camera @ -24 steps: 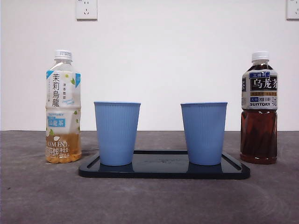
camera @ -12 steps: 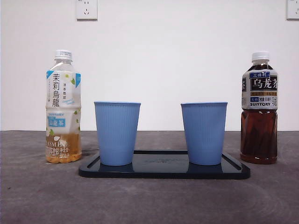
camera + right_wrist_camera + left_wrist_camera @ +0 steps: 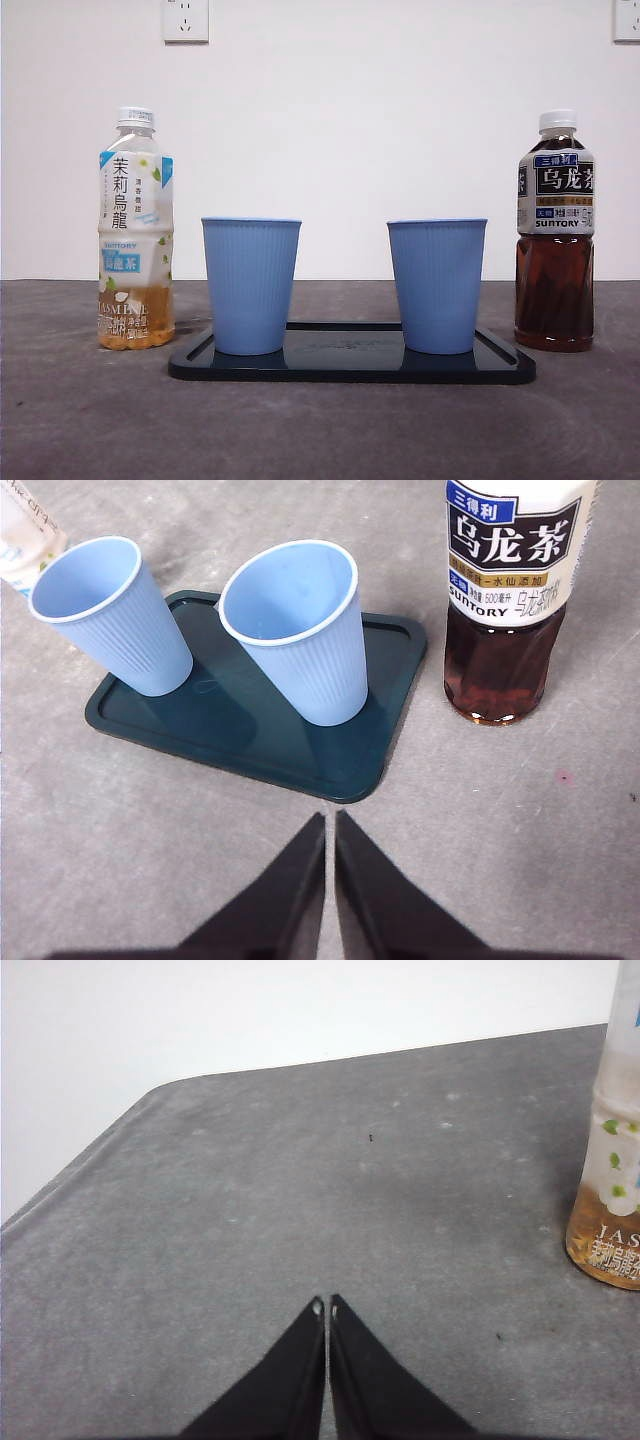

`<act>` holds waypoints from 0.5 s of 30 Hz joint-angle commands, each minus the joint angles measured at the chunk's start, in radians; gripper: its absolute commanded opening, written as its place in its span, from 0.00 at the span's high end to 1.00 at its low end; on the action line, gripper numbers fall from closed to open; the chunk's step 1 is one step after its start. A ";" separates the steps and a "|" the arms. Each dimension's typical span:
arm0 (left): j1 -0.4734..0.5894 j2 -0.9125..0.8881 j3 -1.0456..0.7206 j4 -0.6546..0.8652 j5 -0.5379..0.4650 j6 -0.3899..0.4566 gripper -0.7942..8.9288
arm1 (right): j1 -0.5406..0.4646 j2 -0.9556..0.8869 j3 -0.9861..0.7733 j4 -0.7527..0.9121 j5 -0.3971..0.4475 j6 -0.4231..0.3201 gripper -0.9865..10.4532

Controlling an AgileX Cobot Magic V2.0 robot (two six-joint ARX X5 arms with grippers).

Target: Pour the drink into the cup

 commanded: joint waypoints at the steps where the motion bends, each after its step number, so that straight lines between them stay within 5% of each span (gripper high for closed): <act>1: 0.002 -0.001 -0.014 -0.012 0.000 0.004 0.91 | 0.005 0.000 0.013 0.011 0.005 -0.018 0.90; 5: 0.002 -0.001 -0.014 -0.012 0.000 0.004 0.91 | -0.034 -0.044 0.012 0.050 0.105 -0.101 0.90; 15: 0.002 -0.001 -0.014 -0.013 0.000 0.004 0.91 | -0.313 -0.211 -0.182 0.355 0.105 -0.222 0.90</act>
